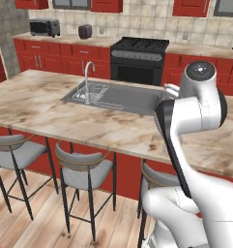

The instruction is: Take a straw from the drawer in front and place it inside the glass cup on the dining counter.

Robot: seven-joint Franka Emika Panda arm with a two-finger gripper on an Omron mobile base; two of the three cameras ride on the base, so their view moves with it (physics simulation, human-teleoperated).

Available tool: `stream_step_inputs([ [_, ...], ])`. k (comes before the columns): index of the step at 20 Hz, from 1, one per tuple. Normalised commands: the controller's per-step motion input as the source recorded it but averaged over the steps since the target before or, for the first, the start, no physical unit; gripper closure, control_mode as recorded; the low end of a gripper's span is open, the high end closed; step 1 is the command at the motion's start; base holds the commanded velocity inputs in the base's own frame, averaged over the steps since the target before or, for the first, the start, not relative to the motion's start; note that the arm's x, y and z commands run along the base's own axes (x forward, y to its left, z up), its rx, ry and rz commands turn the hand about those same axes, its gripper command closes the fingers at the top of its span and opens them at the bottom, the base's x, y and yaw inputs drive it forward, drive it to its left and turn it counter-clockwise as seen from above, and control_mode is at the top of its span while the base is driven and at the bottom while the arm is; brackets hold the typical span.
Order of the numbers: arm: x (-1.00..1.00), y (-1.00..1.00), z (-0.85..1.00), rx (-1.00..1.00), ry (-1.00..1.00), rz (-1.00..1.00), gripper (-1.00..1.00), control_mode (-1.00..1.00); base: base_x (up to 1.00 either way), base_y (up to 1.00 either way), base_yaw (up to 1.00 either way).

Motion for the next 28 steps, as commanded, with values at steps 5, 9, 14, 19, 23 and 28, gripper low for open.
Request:
stream_step_inputs([
  [5,0.00,-0.37,-0.03,0.00,0.00,0.01,1.00,-1.00,0.00,0.00,0.00],
  [9,0.03,-0.38,-0.03,0.00,0.02,0.00,1.00,-1.00,0.00,0.00,0.00],
  [14,0.16,-0.27,-0.08,-0.05,0.06,0.02,1.00,-1.00,0.00,0.00,0.00],
  [19,0.08,-0.18,-0.12,-0.09,0.05,0.05,1.00,-1.00,0.00,0.00,0.00],
  [23,0.22,-0.11,-0.18,-0.13,0.01,0.09,1.00,-1.00,0.00,0.00,0.00],
  [28,0.23,-0.01,-0.19,-0.14,-0.01,0.03,1.00,-1.00,0.00,0.00,0.00],
])
